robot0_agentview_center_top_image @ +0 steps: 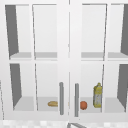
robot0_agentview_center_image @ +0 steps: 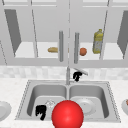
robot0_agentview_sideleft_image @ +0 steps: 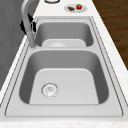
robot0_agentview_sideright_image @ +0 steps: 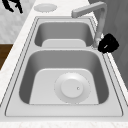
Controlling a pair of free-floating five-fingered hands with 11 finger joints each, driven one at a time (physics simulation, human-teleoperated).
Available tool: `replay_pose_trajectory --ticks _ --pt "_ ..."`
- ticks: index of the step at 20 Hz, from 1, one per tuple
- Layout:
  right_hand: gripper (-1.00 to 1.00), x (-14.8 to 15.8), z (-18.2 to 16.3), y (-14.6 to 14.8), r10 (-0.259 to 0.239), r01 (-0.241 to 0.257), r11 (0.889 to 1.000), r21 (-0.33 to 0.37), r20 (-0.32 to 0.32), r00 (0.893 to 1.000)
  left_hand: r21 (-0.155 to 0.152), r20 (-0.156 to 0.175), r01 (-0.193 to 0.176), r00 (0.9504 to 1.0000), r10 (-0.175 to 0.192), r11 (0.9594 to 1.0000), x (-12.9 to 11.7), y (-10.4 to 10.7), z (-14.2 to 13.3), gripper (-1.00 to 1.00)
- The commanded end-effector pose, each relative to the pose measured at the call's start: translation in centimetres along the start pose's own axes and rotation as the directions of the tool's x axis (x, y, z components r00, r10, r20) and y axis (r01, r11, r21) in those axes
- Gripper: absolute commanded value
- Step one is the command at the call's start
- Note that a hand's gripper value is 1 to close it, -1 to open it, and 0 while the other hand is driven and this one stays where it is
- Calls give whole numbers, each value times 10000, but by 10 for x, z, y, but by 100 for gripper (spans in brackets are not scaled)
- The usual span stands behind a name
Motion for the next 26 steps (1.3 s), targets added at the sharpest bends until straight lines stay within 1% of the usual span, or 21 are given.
replay_pose_trajectory --ticks 1,13,15,16,17,18,19,21,22,24,26 --pt "100 11 -3 1 -812 862 9917 958 -543 9952 0 0 0 10000 0 10000 0 0 0 0" --pt "100 13 -4 0 -749 817 9910 1058 -672 9949 0 0 0 10000 0 10000 0 0 0 0" --pt "100 14 -4 -4 -601 673 9923 1039 -711 9957 0 0 0 10000 0 10000 0 0 0 0" --pt "100 17 -7 -3 -245 305 9964 795 -754 9969 0 0 0 10000 0 10000 0 0 0 0" --pt "100 19 -9 -2 3 30 9990 436 -759 9971 0 0 0 10000 0 10000 0 0 0 0" --pt "-100 8 -2 -1 230 -220 9994 265 -392 9990 0 0 0 10000 0 10000 0 0 0 0" --pt "-100 8 -3 -2 23 -8 9993 366 -407 9992 0 0 0 10000 0 10000 0 0 0 0" --pt "-100 5 -3 -2 80 -62 9991 431 -417 9991 0 0 0 10000 0 10000 0 0 0 0" --pt "-100 1 -4 -2 -51 69 9985 535 -333 9994 0 0 0 10000 0 10000 0 0 0 0" --pt "-100 -4 -7 -7 -57 75 9965 832 -215 9998 0 0 0 10000 0 10000 0 0 0 0" --pt "-100 -12 4 -2 -143 152 9968 788 -113 9998 0 0 0 10000 0 10000 0 0 0 0"
